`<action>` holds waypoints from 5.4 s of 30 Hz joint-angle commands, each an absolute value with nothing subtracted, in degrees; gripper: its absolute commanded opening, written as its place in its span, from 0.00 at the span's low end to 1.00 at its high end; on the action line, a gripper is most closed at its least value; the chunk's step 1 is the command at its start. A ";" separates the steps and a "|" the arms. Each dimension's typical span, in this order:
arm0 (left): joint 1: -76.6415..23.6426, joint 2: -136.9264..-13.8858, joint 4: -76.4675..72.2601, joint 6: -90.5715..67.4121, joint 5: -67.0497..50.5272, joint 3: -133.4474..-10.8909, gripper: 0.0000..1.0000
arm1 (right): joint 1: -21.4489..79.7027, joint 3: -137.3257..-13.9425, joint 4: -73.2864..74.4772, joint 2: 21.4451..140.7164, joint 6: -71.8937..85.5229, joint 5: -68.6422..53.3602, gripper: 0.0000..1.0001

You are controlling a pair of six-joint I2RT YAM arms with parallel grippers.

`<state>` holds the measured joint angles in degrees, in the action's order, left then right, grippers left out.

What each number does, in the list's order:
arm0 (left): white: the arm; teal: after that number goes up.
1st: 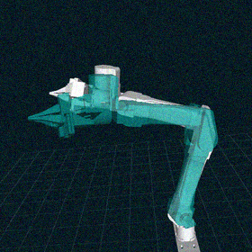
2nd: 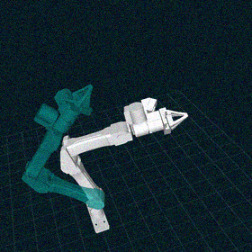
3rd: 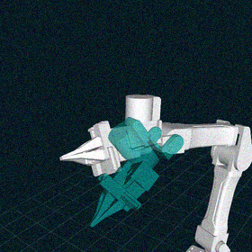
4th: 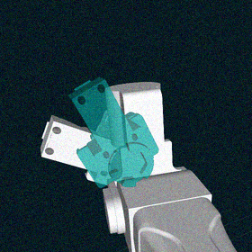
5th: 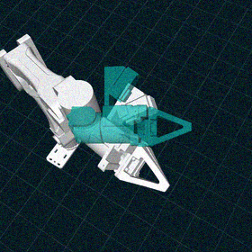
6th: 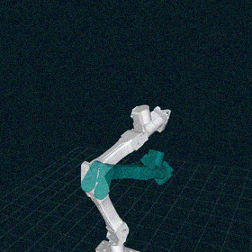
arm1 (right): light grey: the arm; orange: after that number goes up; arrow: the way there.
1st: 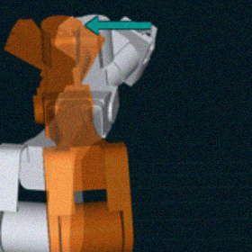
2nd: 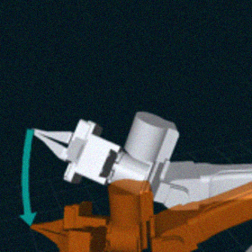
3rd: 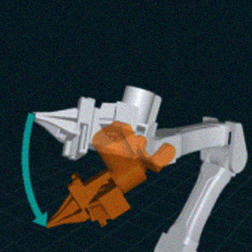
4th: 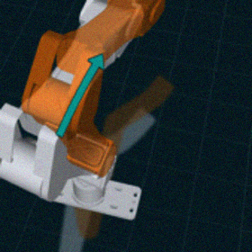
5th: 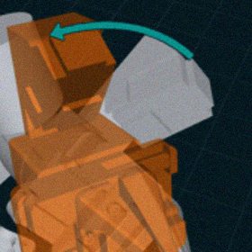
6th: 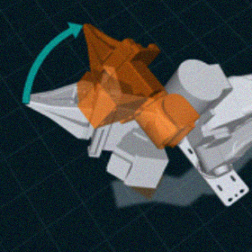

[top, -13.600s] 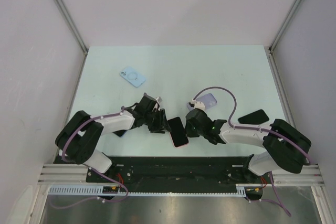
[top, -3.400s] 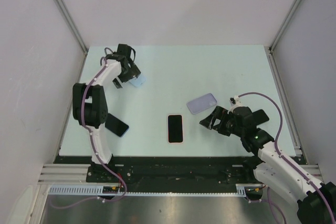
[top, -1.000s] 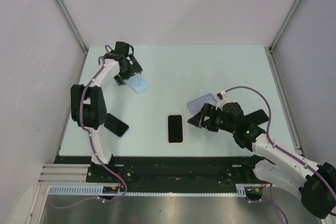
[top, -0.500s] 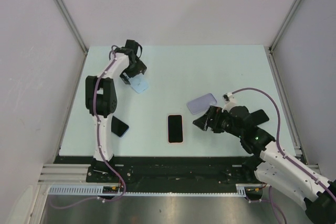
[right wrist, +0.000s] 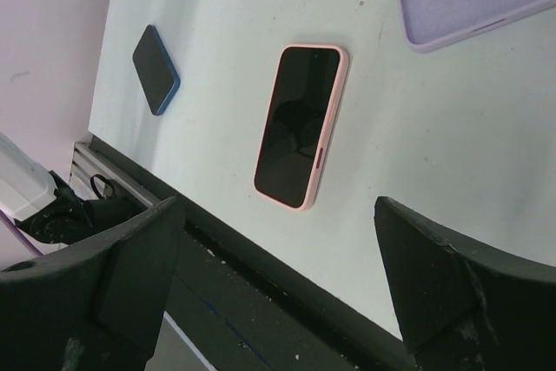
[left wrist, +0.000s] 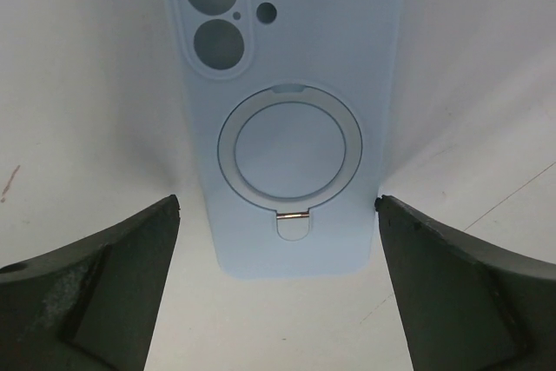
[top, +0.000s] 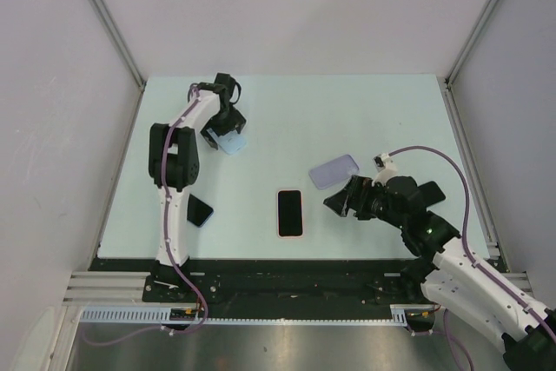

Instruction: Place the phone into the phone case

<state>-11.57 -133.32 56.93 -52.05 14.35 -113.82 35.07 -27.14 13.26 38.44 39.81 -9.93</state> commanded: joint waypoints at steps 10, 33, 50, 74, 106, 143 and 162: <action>-12.22 -136.41 58.44 -50.62 14.94 -116.72 0.93 | 33.92 -29.35 18.54 33.75 36.91 -8.61 0.95; -12.83 -97.41 19.54 -40.08 -23.62 -61.02 0.49 | 33.67 -29.27 6.71 39.63 48.41 -8.35 0.93; -15.12 -84.55 -5.44 -44.73 -47.63 -34.64 0.47 | 39.46 -40.78 -23.62 77.77 56.07 -12.56 0.50; -15.21 -81.83 -9.40 -47.99 -51.85 -31.11 0.51 | 42.89 -48.16 -32.60 100.19 62.22 -18.80 0.43; -8.02 -59.34 43.77 -40.16 9.93 -46.32 1.00 | 56.86 -68.10 7.88 100.01 55.11 9.65 0.00; 5.10 -74.80 40.87 -43.59 4.85 -43.96 1.00 | 60.82 -87.80 19.42 121.91 52.56 20.31 0.17; 4.66 -67.32 21.36 -44.82 -11.42 -28.74 1.00 | 59.42 -81.31 20.57 108.56 48.34 22.32 0.79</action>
